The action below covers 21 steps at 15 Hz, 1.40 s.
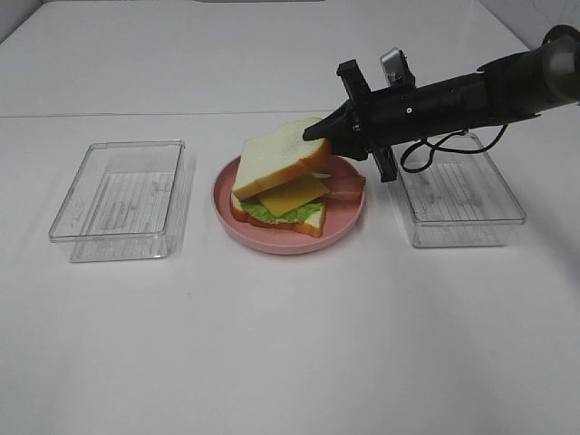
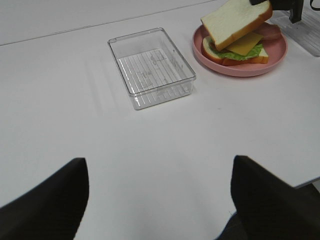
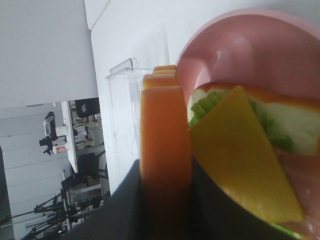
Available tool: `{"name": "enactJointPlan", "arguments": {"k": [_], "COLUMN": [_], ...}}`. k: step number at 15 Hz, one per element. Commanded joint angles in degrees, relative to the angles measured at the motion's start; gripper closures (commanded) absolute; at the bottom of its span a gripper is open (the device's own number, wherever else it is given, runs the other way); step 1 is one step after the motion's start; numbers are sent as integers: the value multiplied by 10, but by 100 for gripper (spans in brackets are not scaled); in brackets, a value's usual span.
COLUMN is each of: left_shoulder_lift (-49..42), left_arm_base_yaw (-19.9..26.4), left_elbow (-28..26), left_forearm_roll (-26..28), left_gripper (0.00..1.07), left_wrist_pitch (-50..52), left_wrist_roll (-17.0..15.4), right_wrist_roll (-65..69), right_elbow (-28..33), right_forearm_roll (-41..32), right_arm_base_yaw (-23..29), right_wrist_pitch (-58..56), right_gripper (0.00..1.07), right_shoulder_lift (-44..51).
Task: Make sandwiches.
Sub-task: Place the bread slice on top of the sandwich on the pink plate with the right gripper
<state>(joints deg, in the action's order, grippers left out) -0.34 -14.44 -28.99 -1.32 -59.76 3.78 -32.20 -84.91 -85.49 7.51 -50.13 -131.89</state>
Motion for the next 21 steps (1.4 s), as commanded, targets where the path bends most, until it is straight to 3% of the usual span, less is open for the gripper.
{"name": "enactJointPlan", "arguments": {"k": [1, 11, 13, 15, 17, 21], "left_shoulder_lift": [-11, -11, -11, -11, -11, -11], "left_arm_base_yaw": [1, 1, 1, 1, 1, 1], "left_elbow": [2, 2, 2, 2, 2, 2], "left_forearm_roll": [3, 3, 3, 3, 3, 3], "left_gripper": [33, 33, 33, 33, 33, 33], "left_wrist_pitch": [10, 10, 10, 10, 10, 10], "left_wrist_roll": [-1, -1, -1, -1, -1, -1], "right_wrist_roll": [-11, -6, -6, -7, -8, 13], "right_elbow": [1, 1, 1, 1, 1, 0], "right_forearm_roll": [-7, 19, 19, 19, 36, 105], "right_arm_base_yaw": [5, 17, 17, 17, 17, 17], "right_wrist_pitch": [-7, 7, 13, 16, 22, 29], "right_gripper": [107, 106, 91, 65, 47, 27], "right_shoulder_lift": [1, -6, -6, -6, 2, 34]}}
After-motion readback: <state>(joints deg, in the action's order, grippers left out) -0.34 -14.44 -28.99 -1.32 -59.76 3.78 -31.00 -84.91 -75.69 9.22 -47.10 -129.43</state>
